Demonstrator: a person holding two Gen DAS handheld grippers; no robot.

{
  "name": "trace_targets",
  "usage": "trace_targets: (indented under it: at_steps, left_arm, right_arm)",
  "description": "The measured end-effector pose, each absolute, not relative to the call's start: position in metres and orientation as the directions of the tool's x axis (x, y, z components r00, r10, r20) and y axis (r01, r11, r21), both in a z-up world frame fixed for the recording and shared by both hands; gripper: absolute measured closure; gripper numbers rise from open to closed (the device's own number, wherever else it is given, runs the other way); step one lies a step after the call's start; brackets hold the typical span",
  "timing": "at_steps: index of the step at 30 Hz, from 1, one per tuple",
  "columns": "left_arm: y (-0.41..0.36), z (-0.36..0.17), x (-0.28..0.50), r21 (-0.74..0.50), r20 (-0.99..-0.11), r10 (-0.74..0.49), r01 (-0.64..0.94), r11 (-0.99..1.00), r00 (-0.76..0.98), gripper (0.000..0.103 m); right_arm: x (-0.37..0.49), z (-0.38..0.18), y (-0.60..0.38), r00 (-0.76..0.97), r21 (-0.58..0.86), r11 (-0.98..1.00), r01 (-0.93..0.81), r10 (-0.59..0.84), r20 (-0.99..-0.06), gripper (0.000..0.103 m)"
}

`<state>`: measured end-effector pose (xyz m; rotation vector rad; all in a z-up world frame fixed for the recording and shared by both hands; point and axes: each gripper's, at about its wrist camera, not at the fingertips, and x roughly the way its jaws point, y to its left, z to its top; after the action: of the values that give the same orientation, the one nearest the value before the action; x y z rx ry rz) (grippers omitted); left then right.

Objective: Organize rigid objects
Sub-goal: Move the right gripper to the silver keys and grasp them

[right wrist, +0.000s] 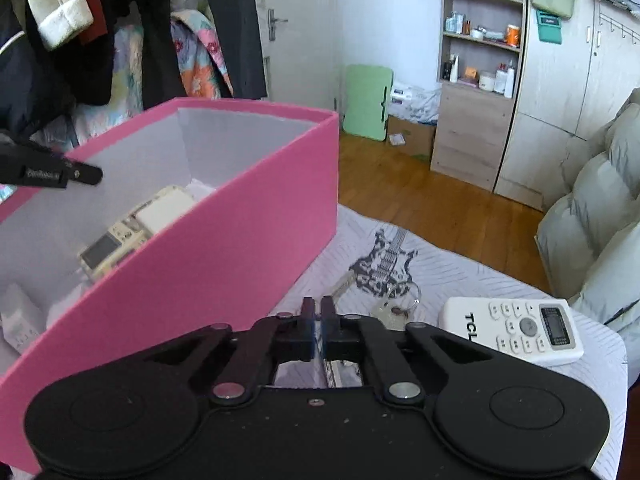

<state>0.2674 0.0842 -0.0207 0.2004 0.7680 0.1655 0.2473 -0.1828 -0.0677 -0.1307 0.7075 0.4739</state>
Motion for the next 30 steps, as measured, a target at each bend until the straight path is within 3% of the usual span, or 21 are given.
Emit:
trace_targets:
  at_steps: [1,3,6,9,13,14,15,30]
  left_arm:
    - [0.084,-0.021,0.267,0.239,-0.670,0.220,-0.075,0.968,0.708,0.088]
    - [0.084,-0.021,0.268,0.240,-0.671,0.220,-0.073,0.968,0.708,0.088]
    - [0.084,-0.020,0.267,0.237,-0.672,0.217,-0.072,0.969,0.708,0.088]
    - [0.084,-0.020,0.267,0.237,-0.671,0.216,-0.071,0.969,0.709,0.088]
    - [0.084,-0.019,0.268,0.236,-0.670,0.218,-0.075,0.969,0.710,0.088]
    - [0.084,-0.019,0.269,0.237,-0.670,0.218,-0.074,0.969,0.710,0.088]
    - [0.084,-0.019,0.269,0.236,-0.669,0.218,-0.074,0.969,0.711,0.088]
    - [0.083,-0.021,0.270,0.242,-0.667,0.223,-0.077,0.967,0.711,0.088]
  right_arm:
    - [0.249,-0.070,-0.183,0.662,0.041,0.891,-0.453,0.367,-0.654,0.091]
    - [0.252,-0.074,-0.186,0.656,0.073,0.897,-0.436,0.372,-0.656,0.071]
    - [0.258,-0.080,-0.190,0.629,0.155,0.895,-0.419,0.409,-0.661,0.065]
    - [0.264,-0.089,-0.184,0.617,0.144,0.898,-0.417,0.396,-0.680,0.061]
    - [0.261,-0.096,-0.172,0.653,0.057,0.903,-0.425,0.350,-0.672,0.062]
    - [0.258,-0.096,-0.169,0.659,0.028,0.896,-0.443,0.346,-0.668,0.076]
    - [0.255,-0.095,-0.168,0.657,0.026,0.889,-0.457,0.357,-0.665,0.078]
    - [0.220,-0.053,-0.191,0.724,0.093,0.904,-0.418,0.393,-0.567,0.079]
